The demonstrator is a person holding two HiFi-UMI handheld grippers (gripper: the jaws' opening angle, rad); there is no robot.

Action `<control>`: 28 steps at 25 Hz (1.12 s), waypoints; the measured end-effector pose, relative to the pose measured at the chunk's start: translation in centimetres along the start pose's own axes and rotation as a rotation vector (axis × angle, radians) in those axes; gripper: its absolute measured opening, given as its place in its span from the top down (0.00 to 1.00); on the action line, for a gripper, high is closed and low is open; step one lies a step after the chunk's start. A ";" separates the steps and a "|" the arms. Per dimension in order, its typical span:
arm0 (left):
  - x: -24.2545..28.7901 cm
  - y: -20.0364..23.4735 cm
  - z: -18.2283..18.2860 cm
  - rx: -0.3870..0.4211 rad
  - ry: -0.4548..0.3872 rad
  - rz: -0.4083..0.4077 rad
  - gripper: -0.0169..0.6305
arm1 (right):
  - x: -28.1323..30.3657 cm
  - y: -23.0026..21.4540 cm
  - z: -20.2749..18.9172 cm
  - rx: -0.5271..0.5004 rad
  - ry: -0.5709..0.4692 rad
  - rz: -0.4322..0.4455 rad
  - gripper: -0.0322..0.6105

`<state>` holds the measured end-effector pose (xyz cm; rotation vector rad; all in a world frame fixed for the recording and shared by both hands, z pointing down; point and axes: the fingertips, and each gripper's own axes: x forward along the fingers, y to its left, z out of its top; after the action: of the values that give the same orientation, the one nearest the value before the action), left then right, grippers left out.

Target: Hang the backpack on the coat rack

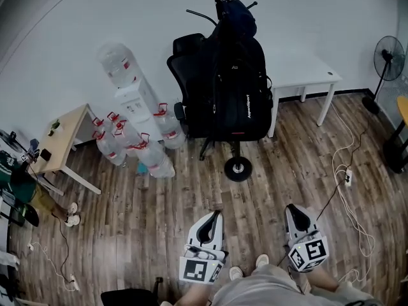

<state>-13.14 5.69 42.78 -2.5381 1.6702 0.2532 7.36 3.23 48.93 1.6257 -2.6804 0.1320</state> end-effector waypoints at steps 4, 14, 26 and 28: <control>-1.0 0.3 0.7 0.011 -0.016 -0.015 0.96 | -0.6 1.1 1.1 0.014 -0.028 -0.012 0.89; -0.7 -1.4 1.0 0.022 -0.012 0.004 0.96 | -3.0 0.4 2.2 0.037 -0.050 0.009 0.90; -1.0 -4.5 1.7 0.058 -0.012 0.007 0.96 | -4.3 -1.5 1.9 0.089 -0.057 0.031 0.93; -1.1 -4.5 1.8 0.064 -0.016 0.013 0.96 | -4.2 -1.2 2.0 0.086 -0.054 0.045 0.93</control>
<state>-9.57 8.76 41.12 -2.4741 1.6615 0.2165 10.45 6.29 46.83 1.6146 -2.7894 0.2094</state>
